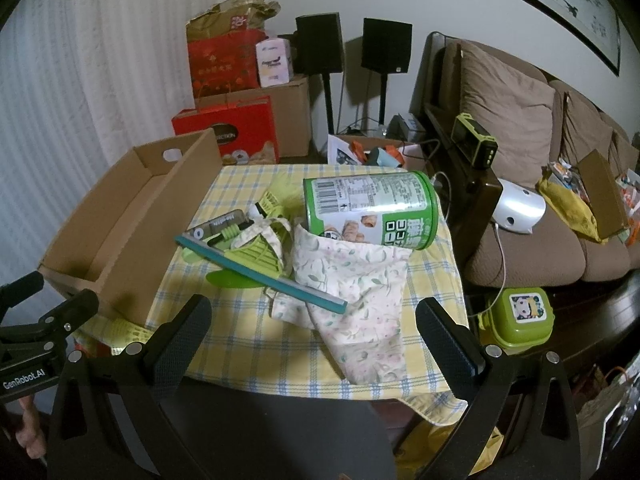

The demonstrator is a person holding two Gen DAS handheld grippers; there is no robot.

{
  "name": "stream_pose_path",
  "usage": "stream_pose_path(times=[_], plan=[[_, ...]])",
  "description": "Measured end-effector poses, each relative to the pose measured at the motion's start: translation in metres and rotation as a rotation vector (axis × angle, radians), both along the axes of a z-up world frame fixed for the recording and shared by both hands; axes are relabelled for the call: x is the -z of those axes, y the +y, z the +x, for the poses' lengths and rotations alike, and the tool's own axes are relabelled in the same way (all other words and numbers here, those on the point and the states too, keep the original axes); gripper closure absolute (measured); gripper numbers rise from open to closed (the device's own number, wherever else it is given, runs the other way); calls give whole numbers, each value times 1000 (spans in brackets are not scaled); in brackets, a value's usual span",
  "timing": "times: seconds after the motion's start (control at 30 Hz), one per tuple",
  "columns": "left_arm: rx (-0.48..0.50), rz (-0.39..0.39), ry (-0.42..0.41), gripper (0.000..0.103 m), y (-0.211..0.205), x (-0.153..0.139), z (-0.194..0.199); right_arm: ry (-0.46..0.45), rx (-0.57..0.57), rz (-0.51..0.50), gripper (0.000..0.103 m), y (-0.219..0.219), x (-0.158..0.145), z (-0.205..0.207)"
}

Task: Organize objects
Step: 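Move the left gripper to the yellow shuttlecock at the table edge and grasp it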

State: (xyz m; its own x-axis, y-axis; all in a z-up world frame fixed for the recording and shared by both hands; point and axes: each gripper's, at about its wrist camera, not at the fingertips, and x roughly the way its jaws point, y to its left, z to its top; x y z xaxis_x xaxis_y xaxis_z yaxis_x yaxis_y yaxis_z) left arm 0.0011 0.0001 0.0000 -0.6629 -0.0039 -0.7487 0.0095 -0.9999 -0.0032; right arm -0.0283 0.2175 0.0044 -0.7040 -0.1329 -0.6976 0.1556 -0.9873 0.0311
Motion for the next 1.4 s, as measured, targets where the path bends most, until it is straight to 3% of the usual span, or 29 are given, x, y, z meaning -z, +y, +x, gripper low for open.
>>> stream_pose_path(times=[0.4, 0.63, 1.4], plan=[[-1, -2, 21, 0, -15, 13, 5, -6, -4, -2, 0, 2, 5, -1], [-5, 47, -26, 0, -25, 24, 1, -20, -12, 4, 0, 0, 12, -3], [-1, 70, -109, 7, -34, 74, 0, -62, -54, 30, 1, -3, 43, -9]])
